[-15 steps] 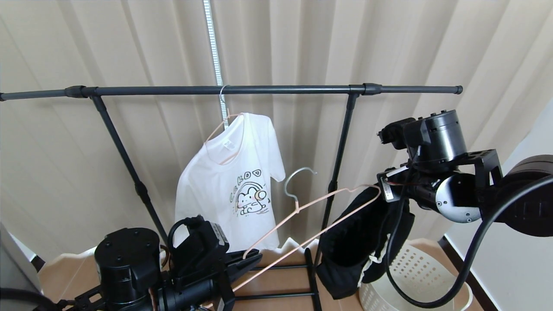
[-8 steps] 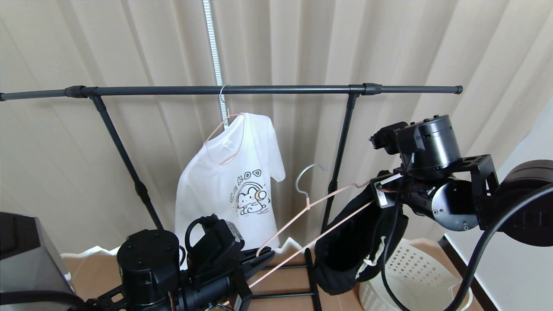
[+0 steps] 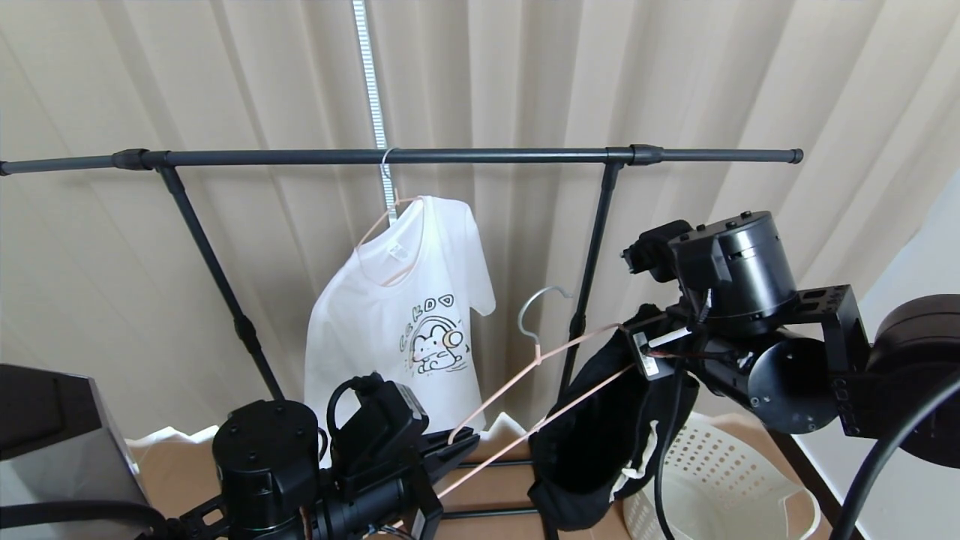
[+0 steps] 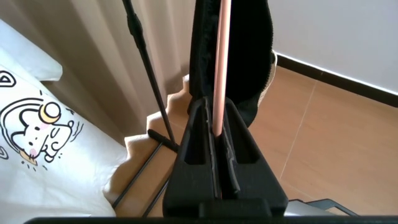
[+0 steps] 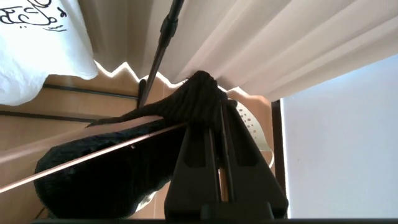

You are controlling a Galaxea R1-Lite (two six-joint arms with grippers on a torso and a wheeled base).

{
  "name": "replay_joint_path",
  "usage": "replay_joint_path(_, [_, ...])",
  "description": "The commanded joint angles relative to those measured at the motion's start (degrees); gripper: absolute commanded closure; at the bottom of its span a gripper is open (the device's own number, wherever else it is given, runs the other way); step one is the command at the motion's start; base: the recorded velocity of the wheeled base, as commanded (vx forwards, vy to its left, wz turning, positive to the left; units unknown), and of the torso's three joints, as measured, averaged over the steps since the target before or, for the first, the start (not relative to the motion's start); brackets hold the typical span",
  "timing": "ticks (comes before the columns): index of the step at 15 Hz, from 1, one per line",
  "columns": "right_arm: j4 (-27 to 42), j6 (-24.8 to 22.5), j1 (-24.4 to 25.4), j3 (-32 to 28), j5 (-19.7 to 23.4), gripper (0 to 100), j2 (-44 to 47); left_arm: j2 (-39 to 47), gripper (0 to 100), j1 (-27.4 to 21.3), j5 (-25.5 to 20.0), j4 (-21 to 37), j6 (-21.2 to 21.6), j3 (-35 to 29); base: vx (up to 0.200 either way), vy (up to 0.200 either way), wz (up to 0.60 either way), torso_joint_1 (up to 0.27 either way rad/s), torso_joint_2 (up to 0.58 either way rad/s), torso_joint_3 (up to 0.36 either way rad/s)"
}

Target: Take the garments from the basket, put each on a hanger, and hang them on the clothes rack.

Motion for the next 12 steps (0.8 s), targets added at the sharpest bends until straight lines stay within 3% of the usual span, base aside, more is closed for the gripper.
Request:
replay_joint_path(1, [0.0, 0.0, 1.2, 0.2, -0.1, 100, -0.6, 0.3, 100, 0.0, 0.1, -0.2, 0.0, 0.0, 0.0, 0.0, 0.0, 0.0, 0.0, 0.0])
replay_joint_path(4, [0.0, 0.1, 5.4, 1.0, -1.4, 100, -1.0, 0.4, 100, 0.1, 0.2, -0.2, -0.1, 0.0, 0.0, 0.0, 0.0, 0.0, 0.0, 0.0])
replay_joint_path(12, [0.0, 1.0, 10.0, 2.1, -3.3, 100, -1.7, 0.5, 100, 0.2, 0.4, -0.5, -0.2, 0.0, 0.0, 0.0, 0.0, 0.0, 0.0, 0.0])
